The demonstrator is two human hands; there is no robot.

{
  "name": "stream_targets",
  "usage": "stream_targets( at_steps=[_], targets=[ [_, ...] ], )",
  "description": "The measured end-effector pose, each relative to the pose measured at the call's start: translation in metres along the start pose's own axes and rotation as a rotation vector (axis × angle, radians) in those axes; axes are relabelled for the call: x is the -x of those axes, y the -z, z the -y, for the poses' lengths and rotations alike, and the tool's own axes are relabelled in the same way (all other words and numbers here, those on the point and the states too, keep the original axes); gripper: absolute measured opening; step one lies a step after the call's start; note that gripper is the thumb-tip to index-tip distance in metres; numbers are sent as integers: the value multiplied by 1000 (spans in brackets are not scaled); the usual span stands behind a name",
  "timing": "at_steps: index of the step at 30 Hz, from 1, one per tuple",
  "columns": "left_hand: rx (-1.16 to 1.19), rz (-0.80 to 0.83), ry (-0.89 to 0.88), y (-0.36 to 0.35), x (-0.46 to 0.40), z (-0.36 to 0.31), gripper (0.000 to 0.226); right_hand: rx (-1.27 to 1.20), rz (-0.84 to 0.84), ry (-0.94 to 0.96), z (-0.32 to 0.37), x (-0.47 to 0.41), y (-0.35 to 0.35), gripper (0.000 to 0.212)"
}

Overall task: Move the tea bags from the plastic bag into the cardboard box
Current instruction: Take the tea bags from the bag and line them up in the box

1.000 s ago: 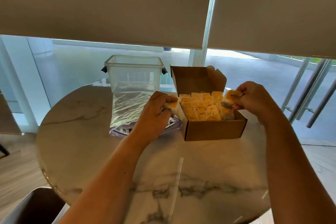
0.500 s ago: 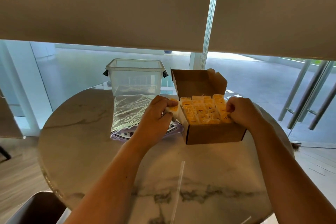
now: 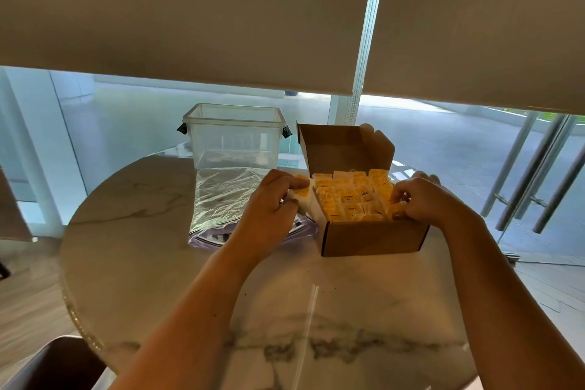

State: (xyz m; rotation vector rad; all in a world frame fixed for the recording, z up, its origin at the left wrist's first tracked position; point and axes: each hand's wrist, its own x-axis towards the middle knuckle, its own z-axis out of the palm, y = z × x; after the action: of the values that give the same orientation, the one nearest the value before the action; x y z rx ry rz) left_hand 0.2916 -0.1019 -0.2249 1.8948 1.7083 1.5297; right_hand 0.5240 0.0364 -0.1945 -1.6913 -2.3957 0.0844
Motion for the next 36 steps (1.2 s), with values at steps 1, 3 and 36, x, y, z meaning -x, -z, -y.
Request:
stream_targets(
  at_steps=[1,3,36],
  targets=[
    [9,0,2,0,0,0,25,-11,-28,-6,0,-1,0,23],
    [31,6,14,0,0,0,25,-30,-94,-29,2,-4,-1,22],
    [175,279,87,-13,8,-13,26,-318,18,113,28,19,54,20]
  ],
)
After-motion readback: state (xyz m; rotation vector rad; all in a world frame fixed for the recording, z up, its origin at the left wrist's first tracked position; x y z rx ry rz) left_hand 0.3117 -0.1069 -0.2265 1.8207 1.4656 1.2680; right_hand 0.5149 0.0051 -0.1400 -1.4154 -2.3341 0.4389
